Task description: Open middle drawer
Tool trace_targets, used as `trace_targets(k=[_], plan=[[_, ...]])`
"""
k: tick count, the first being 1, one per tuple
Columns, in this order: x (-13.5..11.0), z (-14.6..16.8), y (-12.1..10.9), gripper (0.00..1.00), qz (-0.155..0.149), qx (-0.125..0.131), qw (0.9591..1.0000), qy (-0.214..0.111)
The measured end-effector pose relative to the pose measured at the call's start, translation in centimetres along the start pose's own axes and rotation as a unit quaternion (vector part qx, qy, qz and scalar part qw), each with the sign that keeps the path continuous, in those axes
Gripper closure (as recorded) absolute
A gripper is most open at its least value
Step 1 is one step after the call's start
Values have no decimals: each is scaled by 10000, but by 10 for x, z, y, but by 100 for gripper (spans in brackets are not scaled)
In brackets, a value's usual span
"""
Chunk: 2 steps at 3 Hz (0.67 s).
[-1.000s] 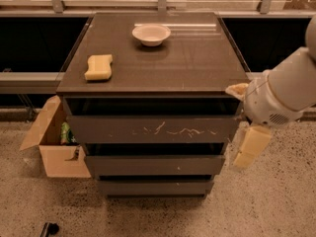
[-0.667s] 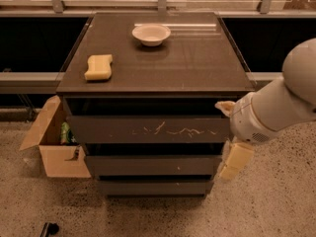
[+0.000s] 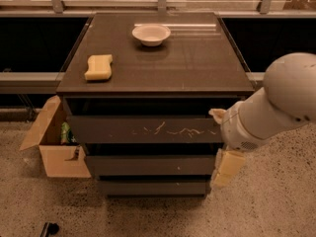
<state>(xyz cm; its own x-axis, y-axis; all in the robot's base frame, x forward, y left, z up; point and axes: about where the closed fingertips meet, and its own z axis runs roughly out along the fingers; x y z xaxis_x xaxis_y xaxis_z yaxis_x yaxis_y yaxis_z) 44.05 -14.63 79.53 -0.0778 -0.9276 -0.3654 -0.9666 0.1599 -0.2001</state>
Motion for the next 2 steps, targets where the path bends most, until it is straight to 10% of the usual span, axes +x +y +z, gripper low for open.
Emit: trace_targets(k=[2], plan=[[28, 117, 50, 0, -589, -359, 9972, 279]])
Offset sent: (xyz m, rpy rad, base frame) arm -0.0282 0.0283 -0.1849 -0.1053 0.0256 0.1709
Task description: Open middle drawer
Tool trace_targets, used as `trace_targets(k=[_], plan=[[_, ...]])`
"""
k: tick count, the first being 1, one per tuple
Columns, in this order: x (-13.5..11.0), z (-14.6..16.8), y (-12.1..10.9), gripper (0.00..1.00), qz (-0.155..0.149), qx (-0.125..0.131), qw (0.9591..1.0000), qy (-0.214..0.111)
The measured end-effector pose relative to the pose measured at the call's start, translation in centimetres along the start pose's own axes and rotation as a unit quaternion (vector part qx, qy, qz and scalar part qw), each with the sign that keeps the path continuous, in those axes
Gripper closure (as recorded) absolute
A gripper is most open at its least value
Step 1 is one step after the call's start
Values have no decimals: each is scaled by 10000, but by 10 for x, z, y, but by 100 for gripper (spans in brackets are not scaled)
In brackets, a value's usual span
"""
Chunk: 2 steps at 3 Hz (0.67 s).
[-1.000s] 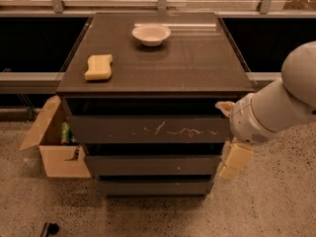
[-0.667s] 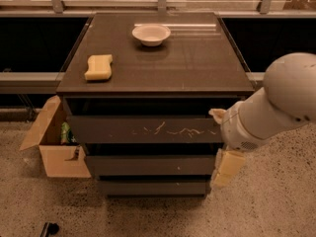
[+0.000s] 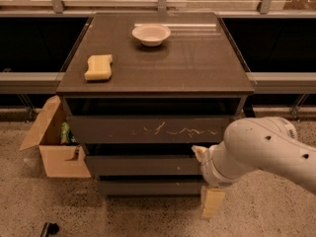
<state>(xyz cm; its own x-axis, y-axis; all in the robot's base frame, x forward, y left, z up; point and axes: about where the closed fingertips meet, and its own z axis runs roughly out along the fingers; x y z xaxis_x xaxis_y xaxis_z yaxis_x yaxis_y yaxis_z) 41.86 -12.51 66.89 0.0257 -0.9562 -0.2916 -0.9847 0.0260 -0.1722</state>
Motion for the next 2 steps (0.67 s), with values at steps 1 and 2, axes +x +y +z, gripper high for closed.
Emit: trace_targets(k=[1, 2], plan=[[10, 44, 5, 0, -47, 123, 9995, -292], [21, 98, 0, 0, 57, 164, 9976, -670]])
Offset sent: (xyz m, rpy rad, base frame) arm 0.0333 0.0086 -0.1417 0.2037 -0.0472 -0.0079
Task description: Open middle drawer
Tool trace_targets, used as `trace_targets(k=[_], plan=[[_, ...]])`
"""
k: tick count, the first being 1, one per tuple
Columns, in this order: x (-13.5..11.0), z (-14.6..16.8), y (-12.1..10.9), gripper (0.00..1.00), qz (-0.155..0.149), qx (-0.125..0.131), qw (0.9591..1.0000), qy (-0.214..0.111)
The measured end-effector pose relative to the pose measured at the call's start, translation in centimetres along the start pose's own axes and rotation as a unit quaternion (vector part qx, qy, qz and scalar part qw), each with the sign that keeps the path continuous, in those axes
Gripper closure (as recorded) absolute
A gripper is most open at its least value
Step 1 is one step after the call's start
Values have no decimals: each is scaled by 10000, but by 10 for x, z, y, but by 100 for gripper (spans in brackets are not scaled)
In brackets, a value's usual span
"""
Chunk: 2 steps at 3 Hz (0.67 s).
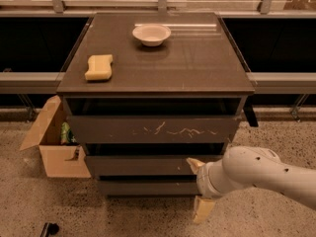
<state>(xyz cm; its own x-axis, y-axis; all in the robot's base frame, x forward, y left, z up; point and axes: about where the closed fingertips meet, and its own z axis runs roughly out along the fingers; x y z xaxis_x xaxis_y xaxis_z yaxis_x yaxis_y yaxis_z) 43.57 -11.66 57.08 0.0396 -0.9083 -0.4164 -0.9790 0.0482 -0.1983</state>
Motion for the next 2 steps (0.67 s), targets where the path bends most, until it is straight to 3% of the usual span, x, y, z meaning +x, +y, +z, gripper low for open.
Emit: trace_targets(k=[2], plan=[[8, 6, -2, 0, 7, 57, 10000, 71]])
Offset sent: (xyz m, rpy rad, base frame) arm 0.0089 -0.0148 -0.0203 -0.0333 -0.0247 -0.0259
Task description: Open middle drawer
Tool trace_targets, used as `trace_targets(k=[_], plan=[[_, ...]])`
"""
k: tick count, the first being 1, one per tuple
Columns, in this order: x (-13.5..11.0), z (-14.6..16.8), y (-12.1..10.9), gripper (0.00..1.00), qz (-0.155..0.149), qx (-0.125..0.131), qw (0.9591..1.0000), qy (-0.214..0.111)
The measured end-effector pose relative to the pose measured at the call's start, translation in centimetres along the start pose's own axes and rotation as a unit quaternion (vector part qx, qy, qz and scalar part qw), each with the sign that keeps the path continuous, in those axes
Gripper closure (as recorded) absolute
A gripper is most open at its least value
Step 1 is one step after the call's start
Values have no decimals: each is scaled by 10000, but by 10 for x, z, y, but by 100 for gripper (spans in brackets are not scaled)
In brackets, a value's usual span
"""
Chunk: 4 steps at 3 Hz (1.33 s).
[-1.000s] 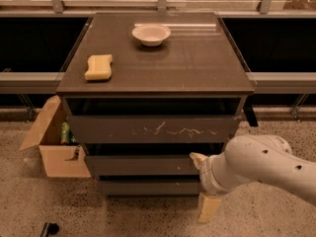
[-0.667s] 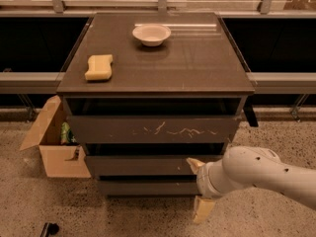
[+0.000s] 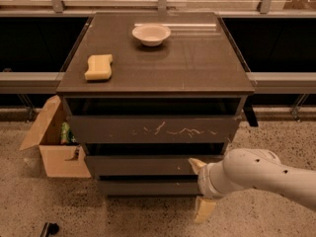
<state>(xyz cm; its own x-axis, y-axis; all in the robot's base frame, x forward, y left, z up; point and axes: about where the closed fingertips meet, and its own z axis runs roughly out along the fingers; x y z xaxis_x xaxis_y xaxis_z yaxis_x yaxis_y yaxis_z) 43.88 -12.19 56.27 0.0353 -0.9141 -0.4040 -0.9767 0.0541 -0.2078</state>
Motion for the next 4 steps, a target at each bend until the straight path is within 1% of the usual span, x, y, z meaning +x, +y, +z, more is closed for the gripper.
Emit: trace_targets(k=[1, 2, 3, 4], plan=[[29, 12, -14, 0, -5, 179, 9998, 94], [65, 28, -30, 0, 7, 368, 9992, 139], [91, 46, -45, 0, 67, 395, 9991, 101], [109, 65, -62, 0, 122, 374, 9992, 25]])
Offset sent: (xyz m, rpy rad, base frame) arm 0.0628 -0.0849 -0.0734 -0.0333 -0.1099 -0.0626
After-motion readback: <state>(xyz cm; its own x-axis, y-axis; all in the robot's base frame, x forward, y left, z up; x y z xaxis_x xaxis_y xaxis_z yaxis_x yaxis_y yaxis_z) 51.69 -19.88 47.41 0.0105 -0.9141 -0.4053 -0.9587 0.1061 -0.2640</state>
